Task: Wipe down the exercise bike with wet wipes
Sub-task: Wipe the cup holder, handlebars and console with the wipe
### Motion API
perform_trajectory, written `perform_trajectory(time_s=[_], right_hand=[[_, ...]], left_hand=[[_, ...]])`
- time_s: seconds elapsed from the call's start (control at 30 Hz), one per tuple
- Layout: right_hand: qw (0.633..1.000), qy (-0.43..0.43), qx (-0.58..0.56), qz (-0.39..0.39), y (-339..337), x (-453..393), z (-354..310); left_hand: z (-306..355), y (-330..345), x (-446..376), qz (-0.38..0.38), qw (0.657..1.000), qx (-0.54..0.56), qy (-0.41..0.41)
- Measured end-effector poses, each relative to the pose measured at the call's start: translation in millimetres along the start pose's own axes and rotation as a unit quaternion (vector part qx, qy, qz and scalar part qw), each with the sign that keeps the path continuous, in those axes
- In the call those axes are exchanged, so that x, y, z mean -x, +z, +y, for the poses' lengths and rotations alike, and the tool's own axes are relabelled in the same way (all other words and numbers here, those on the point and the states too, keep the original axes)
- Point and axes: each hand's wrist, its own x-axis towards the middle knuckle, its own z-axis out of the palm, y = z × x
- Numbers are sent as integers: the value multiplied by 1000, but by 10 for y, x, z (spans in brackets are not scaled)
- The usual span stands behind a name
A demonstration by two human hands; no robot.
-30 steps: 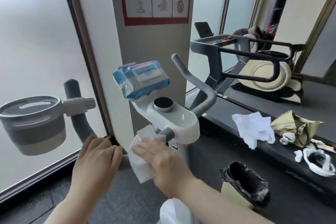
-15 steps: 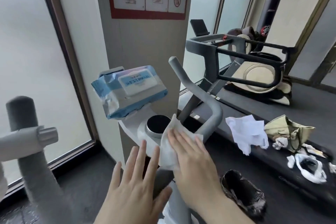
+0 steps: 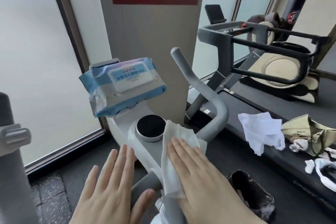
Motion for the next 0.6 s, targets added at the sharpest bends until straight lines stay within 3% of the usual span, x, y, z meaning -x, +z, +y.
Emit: perform_trajectory(time_s=[0.1,0.23,0.4,0.6], right_hand=[[1000,-8,7,23,85,89,33],[997,64,15,44,181,-179,-166],[993,-46,35,102,207,-6,-55],[999,24,42,12,119,-287,103]], left_hand=[[24,5,-5,-5,999,-36,-14],[22,4,47,-19,995,-92,-26],[14,1,88,-14,996,-84,-17],[9,-61,139,-55,993,-102,-15]])
